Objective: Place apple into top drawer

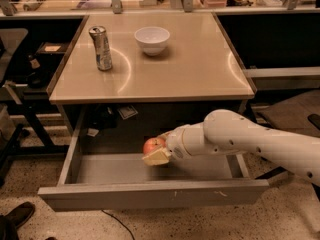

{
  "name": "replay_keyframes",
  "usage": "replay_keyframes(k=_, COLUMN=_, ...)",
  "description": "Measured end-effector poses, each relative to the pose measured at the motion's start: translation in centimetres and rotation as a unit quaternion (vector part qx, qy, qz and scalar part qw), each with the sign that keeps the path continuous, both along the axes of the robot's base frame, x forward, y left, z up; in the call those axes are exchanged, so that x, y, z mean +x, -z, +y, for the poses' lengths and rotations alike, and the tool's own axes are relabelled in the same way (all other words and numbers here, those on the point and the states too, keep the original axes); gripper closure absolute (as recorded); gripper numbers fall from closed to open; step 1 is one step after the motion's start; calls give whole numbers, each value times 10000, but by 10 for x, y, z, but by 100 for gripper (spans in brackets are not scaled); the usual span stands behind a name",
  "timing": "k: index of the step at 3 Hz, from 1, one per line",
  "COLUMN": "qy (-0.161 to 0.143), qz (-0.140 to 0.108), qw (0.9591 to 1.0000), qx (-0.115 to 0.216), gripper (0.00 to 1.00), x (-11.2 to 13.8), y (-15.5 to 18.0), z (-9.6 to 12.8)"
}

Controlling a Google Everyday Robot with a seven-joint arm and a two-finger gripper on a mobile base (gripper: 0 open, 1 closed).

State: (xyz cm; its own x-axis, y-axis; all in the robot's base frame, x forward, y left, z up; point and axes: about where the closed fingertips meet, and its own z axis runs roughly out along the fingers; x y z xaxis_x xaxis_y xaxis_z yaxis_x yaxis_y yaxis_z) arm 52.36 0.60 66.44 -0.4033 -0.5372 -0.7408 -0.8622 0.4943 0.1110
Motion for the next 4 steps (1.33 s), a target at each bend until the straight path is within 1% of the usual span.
replay_keyframes(k=1, qy=-191, qz=-10, qw=9997, qx=123, gripper=100, x=0, y=10, z=19)
replay_keyframes(k=2, qy=-351, qz=-29, qw=9991, qx=234, gripper=100, x=4, y=23, z=33)
replay_keyframes(k=3, qy=-457, qz=-81, qw=9985, qx=302, gripper=100, x=13, y=35, z=42)
replay_keyframes(k=4, qy=-494, qz=-189, qw=9981, qx=326, gripper=100, x=16, y=41, z=47)
